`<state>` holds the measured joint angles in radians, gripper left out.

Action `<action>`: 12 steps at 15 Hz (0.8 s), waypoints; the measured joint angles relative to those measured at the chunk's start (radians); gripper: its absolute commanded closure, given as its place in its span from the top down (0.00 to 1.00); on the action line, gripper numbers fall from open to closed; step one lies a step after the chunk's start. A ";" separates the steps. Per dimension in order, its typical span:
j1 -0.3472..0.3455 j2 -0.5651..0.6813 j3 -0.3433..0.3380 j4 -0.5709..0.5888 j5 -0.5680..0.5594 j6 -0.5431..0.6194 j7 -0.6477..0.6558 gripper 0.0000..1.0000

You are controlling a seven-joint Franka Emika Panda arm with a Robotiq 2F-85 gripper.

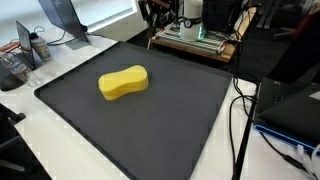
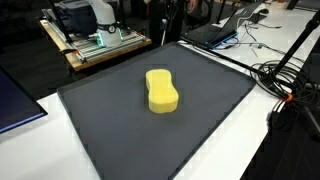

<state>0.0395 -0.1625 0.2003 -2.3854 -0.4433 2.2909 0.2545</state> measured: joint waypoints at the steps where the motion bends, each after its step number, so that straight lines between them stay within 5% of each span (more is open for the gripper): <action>1: 0.002 0.006 0.007 0.001 -0.018 -0.010 0.019 0.03; 12: 0.093 0.204 0.053 0.112 -0.305 -0.190 0.307 0.03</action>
<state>0.1329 0.0416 0.2537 -2.2730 -0.7479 2.1014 0.5612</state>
